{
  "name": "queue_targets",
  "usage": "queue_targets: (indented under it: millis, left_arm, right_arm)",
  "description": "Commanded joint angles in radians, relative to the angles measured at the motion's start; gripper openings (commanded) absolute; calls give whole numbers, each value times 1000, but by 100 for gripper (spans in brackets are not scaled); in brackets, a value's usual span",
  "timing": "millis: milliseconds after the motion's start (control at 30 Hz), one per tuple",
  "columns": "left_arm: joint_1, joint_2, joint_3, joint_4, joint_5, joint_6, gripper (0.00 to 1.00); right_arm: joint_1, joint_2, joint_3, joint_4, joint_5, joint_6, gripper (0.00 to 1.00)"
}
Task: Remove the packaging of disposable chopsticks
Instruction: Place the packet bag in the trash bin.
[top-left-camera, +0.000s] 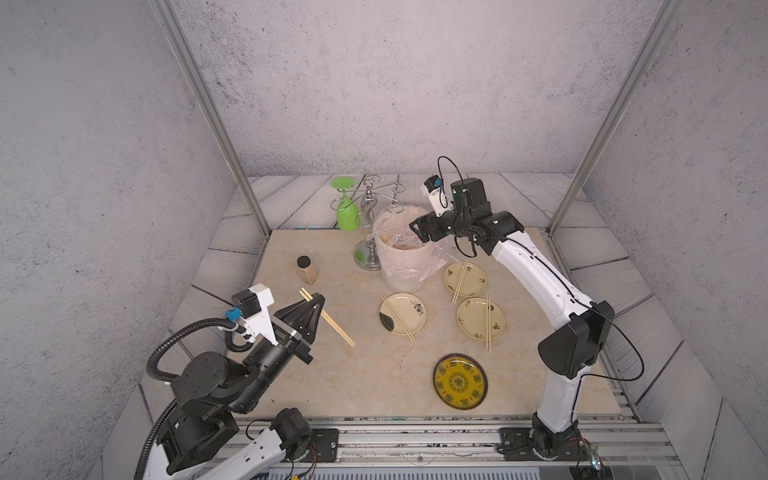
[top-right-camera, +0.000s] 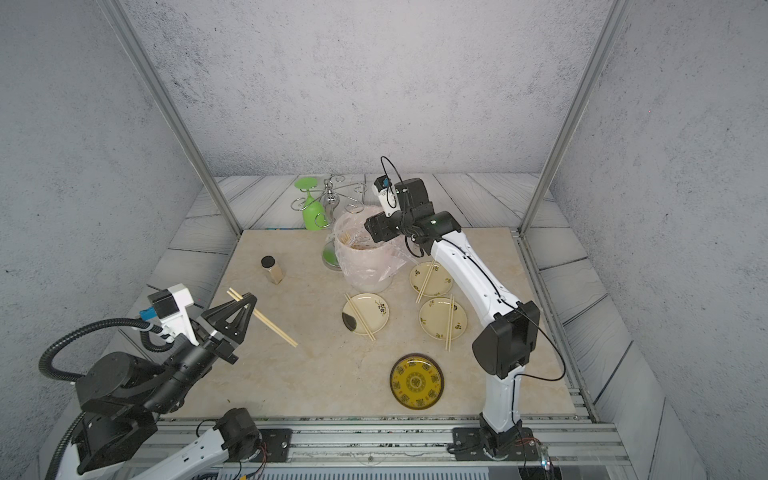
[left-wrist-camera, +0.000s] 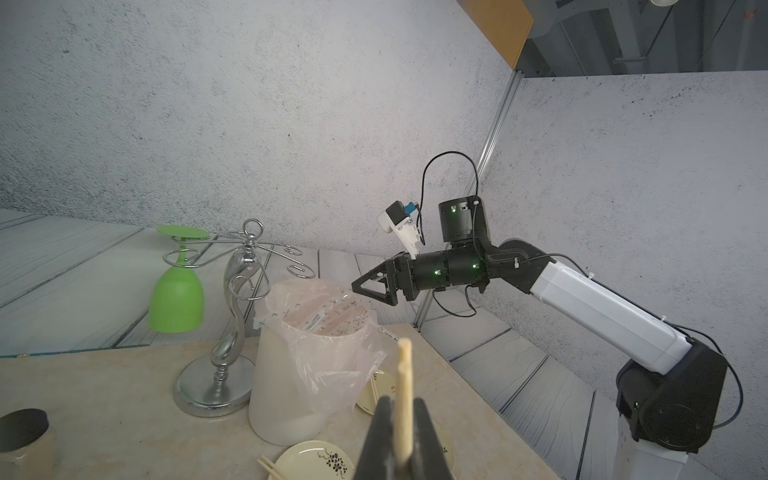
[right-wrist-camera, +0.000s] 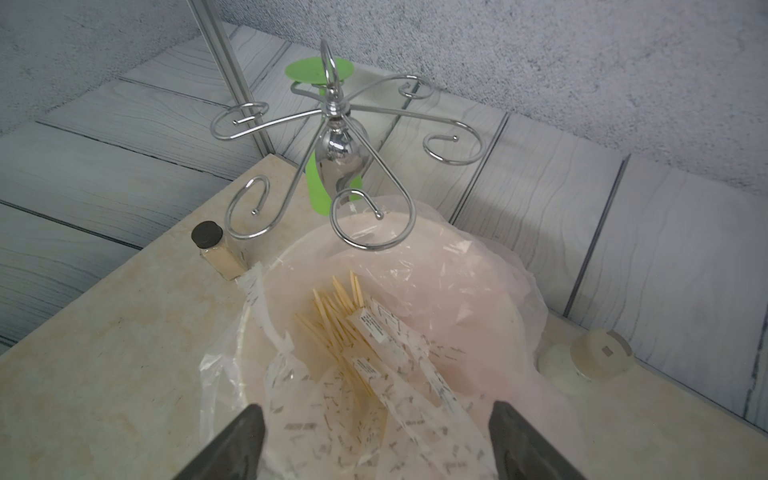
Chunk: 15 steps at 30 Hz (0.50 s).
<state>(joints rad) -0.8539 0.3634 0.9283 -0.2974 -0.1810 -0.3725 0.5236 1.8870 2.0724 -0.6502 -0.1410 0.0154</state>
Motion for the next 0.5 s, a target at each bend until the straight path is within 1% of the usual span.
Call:
queue_targets:
  millis: [0, 100, 200, 267, 400, 467]
  left_arm:
    - [2, 0, 1, 1, -23, -16, 0]
    - [1, 9, 8, -3, -24, -16, 0]
    - [1, 17, 12, -4, -19, -14, 0]
    - [2, 23, 12, 0, -18, -15, 0]
    - [1, 33, 8, 4, -8, -20, 0]
    - [2, 34, 6, 6, -5, -26, 0]
  right_arm:
    - [2, -26, 36, -171, 117, 17, 86]
    - [0, -14, 25, -221, 205, 5, 87]
    - [0, 4, 13, -250, 239, -3, 87]
    - [0, 16, 14, -255, 232, 1, 87]
    - [0, 17, 48, -254, 173, 20, 88]
    - [0, 17, 69, -242, 167, 24, 89]
